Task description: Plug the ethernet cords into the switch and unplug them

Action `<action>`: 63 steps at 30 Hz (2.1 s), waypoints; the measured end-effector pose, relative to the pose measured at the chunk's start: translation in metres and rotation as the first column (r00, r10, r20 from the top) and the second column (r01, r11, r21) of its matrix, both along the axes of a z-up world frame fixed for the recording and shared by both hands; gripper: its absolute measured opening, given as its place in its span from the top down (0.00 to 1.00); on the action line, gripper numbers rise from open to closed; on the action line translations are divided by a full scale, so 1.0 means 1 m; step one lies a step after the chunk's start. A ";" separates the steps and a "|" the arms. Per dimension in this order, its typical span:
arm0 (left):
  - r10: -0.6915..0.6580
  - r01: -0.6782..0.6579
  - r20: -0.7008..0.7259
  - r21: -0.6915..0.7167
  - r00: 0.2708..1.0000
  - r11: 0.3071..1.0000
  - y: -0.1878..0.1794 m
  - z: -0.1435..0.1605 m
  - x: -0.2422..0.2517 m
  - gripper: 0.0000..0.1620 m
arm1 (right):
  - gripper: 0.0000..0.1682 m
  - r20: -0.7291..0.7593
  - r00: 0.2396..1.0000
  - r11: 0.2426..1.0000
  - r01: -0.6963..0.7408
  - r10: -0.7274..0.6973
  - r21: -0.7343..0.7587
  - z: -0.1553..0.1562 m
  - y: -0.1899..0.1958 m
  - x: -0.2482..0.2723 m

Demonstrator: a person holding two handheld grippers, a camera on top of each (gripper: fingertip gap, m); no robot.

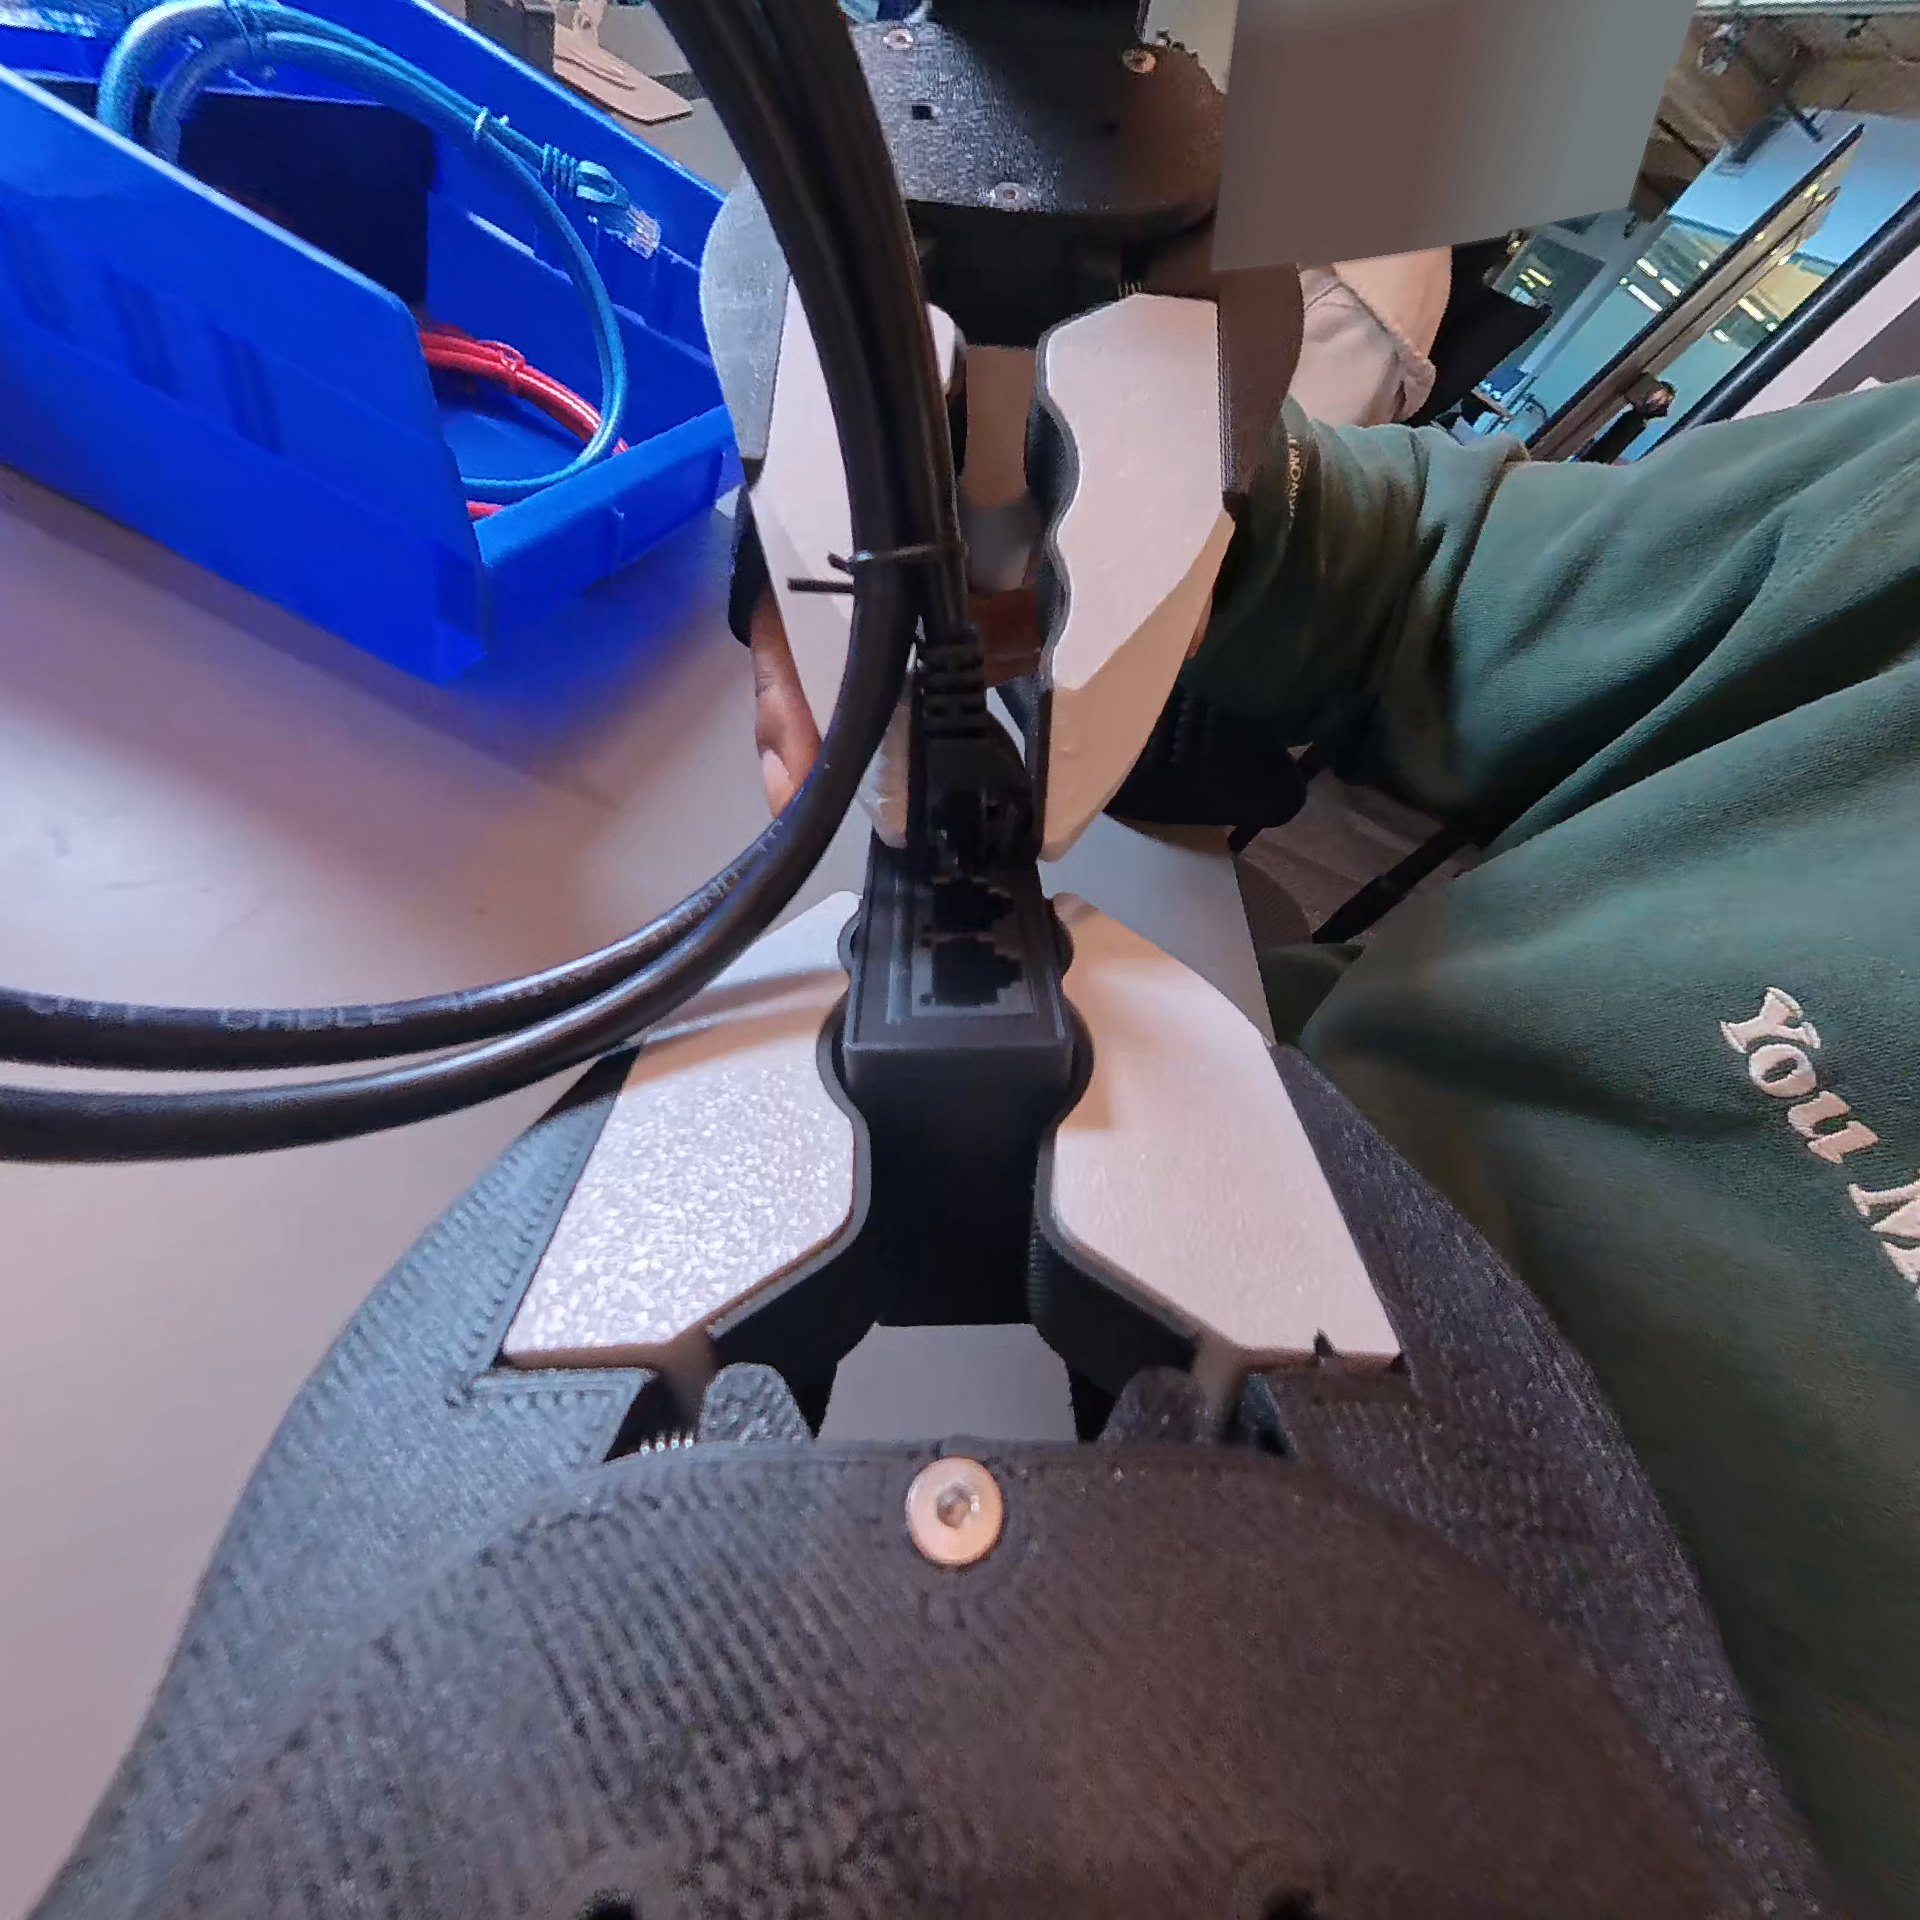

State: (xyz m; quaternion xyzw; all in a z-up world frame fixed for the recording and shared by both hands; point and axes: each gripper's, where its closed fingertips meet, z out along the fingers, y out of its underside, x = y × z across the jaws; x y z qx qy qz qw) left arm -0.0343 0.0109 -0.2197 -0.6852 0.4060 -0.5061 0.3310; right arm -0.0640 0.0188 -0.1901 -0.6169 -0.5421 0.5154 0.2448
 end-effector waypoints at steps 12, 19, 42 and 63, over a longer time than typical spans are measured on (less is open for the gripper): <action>-0.033 0.034 0.012 -0.125 0.999 0.992 -0.011 -0.004 0.011 0.81 | 0.92 -0.112 0.994 0.993 -0.001 -0.012 -0.121 -0.005 -0.007 0.011; -0.051 0.056 0.039 -0.148 0.998 0.987 -0.016 0.002 0.011 0.81 | 0.91 -0.175 0.985 0.942 -0.052 -0.007 -0.331 0.002 -0.009 0.013; -0.024 0.024 -0.001 -0.002 1.000 1.000 -0.018 0.004 0.012 0.81 | 0.92 -0.245 0.959 0.829 0.251 -0.143 0.499 0.008 -0.016 0.017; -0.020 0.021 0.004 -0.050 1.000 0.999 -0.007 0.002 -0.005 0.82 | 0.78 0.383 0.726 0.768 0.638 -0.571 -0.063 0.015 0.151 0.203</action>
